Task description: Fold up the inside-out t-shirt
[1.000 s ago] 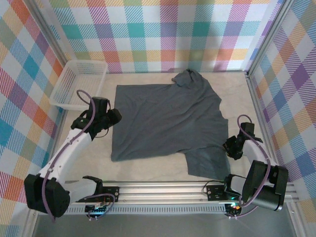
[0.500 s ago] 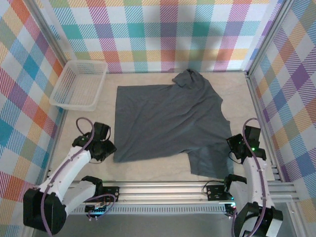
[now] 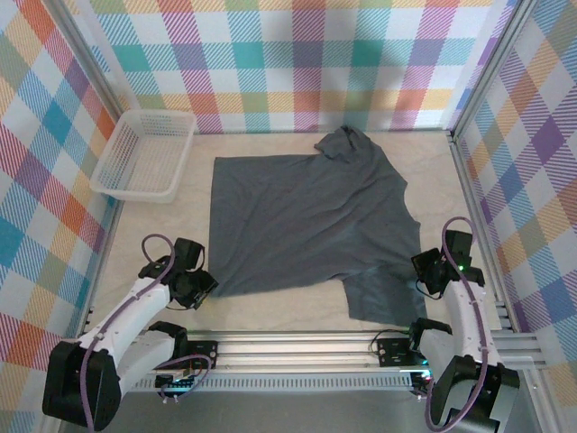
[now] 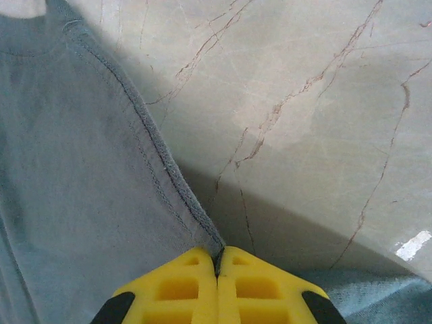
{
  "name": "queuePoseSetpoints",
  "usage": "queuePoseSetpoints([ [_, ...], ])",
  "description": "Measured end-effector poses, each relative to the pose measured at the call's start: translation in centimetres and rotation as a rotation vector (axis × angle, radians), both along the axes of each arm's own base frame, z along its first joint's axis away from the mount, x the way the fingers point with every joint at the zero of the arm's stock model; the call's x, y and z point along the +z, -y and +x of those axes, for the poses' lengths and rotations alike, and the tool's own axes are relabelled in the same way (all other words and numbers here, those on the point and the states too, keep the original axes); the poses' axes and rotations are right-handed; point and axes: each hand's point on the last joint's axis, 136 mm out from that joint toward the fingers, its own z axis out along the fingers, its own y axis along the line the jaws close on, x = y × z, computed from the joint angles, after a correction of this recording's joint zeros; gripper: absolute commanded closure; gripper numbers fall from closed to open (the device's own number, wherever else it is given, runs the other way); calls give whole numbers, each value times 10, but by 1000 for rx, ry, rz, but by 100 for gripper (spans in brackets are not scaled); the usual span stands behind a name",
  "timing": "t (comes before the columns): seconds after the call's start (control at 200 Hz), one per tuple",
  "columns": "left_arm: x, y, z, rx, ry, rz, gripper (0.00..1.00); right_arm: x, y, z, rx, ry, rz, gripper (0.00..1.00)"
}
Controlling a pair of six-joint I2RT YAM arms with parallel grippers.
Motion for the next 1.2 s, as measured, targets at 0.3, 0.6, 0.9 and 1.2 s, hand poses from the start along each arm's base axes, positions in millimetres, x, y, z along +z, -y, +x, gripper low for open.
queuePoseSetpoints([
  [0.3,-6,7,-1,-7,-27,-36,63,0,0,0,0,0,-1,100],
  [0.6,-15,3,-12,7,-113,-9,98,0,1,-1,-3,-3,-5,100],
  [0.9,3,-15,-9,70,-37,31,100,-5,5,-24,-36,-42,-41,100],
  [1.2,37,-13,30,37,47,11,100,9,1,-12,-12,-46,-12,100],
])
